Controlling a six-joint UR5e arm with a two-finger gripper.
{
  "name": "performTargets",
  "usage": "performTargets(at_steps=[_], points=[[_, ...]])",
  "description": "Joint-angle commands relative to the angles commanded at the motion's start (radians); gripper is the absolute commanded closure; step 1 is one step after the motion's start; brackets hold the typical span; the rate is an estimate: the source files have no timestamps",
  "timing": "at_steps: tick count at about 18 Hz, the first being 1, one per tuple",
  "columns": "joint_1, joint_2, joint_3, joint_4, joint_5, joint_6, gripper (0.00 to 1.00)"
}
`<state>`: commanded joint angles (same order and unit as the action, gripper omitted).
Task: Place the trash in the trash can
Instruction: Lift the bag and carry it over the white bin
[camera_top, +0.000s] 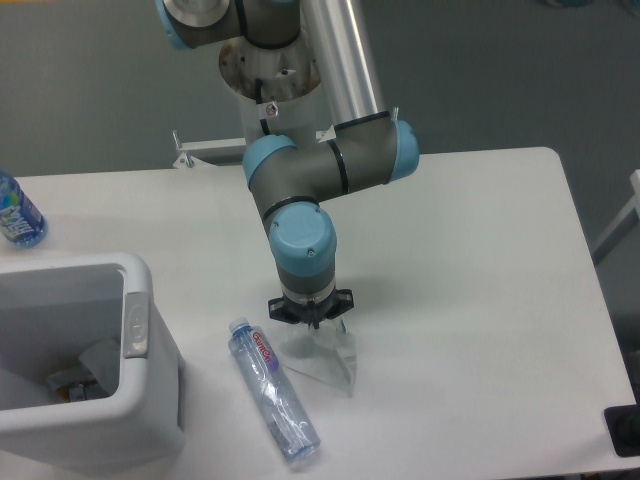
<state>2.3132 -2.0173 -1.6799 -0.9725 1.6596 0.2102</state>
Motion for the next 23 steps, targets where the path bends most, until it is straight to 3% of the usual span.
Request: performTargets(at_steps=[2,6,12,16,23], points=[[0.026,0.038,0.043,-0.006,0.034,-0.005,1.00],[0.092,0.153,0.069,-0.011,0.000,-0.014,1.00],[0.137,0.186,0.192,-0.011,-0.291,-0.026,1.00],[0.121,0.192,0.232,0.012,-0.503,-0.025,1.00],[0.023,0.238,0.247,0.037,-0.685,-0.081,1.00]])
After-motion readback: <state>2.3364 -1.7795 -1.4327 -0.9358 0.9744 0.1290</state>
